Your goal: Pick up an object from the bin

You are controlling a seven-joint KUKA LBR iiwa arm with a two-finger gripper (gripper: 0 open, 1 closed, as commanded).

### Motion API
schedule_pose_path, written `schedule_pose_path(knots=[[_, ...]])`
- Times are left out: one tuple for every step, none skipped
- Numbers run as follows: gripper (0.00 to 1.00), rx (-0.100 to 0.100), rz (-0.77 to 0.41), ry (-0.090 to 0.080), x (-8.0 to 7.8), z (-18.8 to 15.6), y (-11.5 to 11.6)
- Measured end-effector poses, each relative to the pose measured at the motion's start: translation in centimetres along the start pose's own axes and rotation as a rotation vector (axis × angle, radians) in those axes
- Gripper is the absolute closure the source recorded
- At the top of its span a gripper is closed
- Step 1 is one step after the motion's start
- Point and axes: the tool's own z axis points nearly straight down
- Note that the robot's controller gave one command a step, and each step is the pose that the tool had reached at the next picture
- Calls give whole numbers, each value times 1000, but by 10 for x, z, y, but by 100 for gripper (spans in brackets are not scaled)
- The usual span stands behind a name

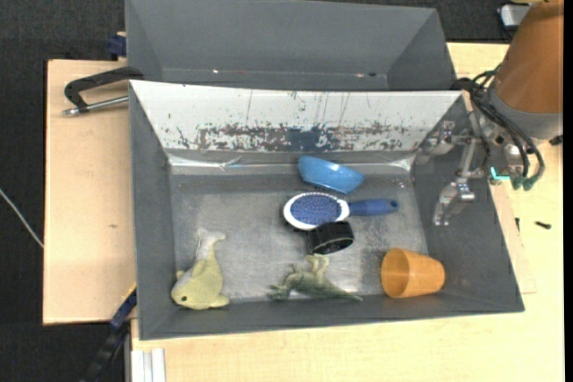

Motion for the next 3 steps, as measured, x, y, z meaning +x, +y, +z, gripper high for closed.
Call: schedule_pose_path(knots=[[0,-2,-16,0,-42,99,36],[0,-2,120,-1,-50,160,56],[100,0,119,-4,-51,157,55]])
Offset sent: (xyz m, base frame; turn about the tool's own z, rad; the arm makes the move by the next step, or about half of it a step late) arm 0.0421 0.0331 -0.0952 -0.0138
